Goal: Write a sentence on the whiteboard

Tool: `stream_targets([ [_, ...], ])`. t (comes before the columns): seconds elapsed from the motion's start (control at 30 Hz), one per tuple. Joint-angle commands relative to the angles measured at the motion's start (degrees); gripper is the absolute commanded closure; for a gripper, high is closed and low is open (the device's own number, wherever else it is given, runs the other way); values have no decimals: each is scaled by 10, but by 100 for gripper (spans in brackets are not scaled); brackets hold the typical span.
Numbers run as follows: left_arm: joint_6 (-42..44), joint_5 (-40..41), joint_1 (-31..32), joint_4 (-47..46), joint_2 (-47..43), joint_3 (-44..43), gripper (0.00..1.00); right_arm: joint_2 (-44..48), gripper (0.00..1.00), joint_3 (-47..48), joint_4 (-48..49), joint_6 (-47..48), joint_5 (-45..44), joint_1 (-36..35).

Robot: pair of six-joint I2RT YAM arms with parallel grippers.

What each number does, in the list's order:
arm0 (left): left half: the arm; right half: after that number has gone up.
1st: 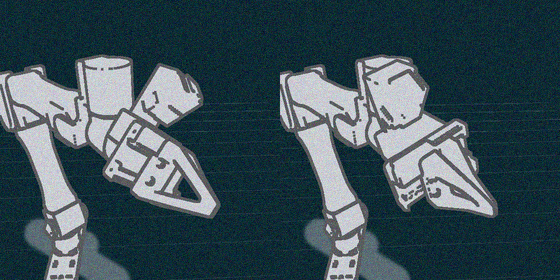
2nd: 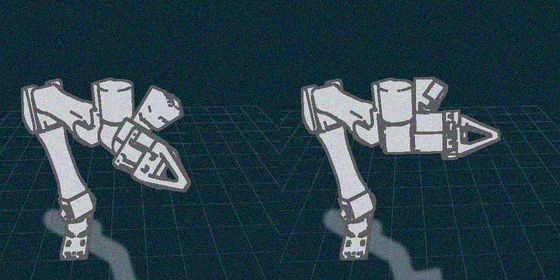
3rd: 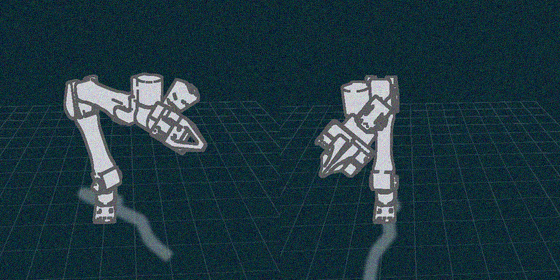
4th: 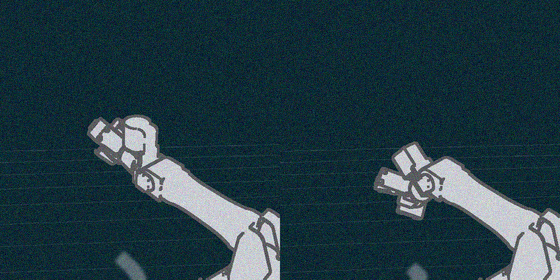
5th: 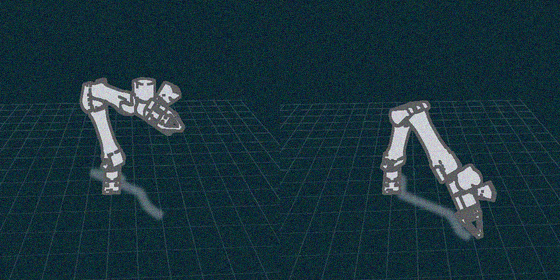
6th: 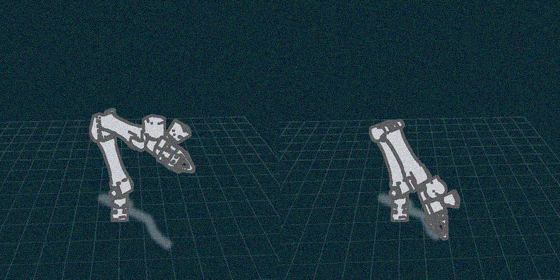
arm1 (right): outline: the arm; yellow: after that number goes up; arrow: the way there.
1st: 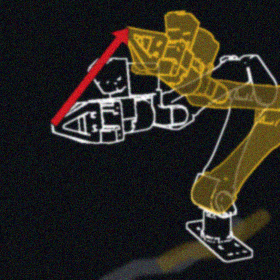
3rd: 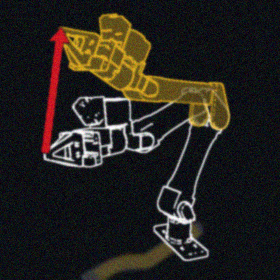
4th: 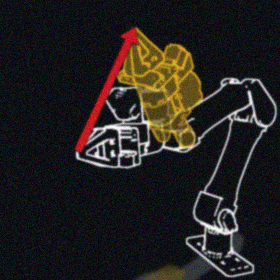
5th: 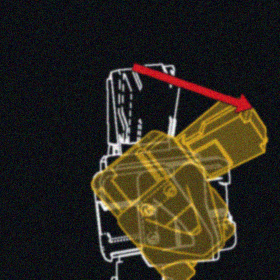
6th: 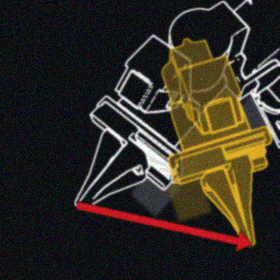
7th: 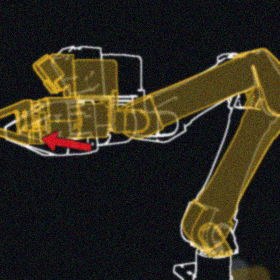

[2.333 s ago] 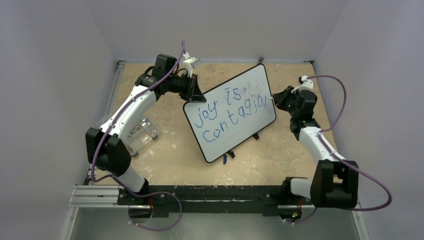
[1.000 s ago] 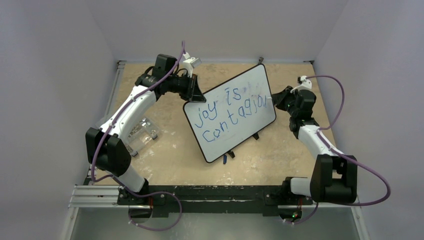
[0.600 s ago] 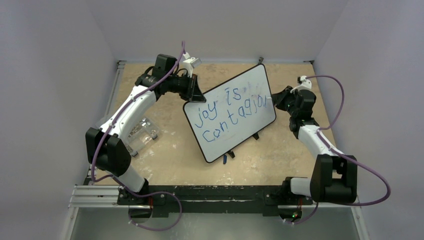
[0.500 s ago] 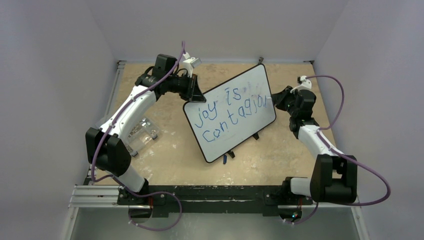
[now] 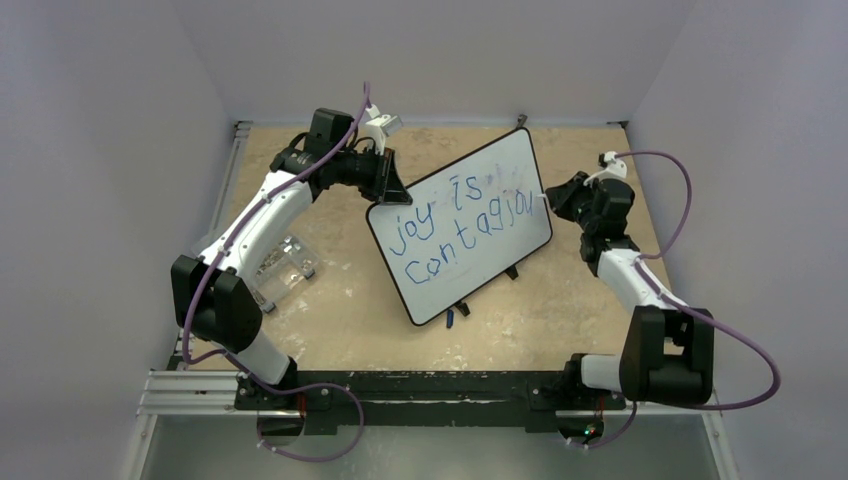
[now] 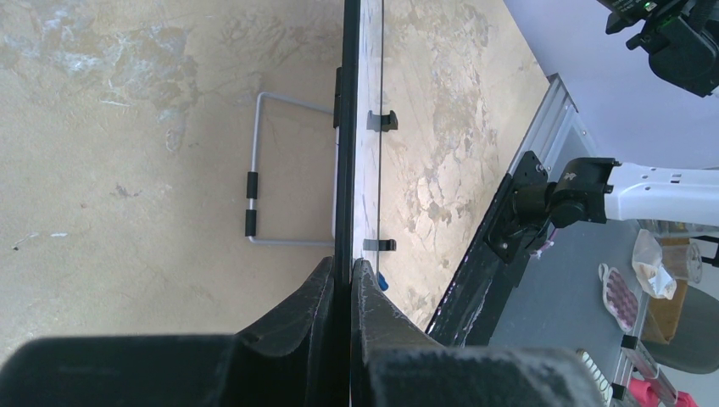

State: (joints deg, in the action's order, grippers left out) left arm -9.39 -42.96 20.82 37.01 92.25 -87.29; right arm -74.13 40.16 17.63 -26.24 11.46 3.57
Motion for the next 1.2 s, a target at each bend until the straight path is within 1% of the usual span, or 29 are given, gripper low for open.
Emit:
stream_targets([
  [0.0, 38, 36, 1, -23, -10, -9, 100, -17, 100, 30, 21, -11, -5, 5],
  [0.37, 39, 36, 1, -23, -10, -9, 100, -40, 100, 42, 35, -15, 5, 4],
  [0.63, 38, 34, 1, -24, -11, -9, 100, -46, 100, 49, 43, -16, 40, 5],
  [0.9, 36, 31, 1, -26, -13, -8, 100, -45, 100, 26, 43, -14, 62, 5],
  [1.17, 34, 31, 1, -28, -18, -7, 100, -29, 100, 8, 15, -8, 47, 5],
])
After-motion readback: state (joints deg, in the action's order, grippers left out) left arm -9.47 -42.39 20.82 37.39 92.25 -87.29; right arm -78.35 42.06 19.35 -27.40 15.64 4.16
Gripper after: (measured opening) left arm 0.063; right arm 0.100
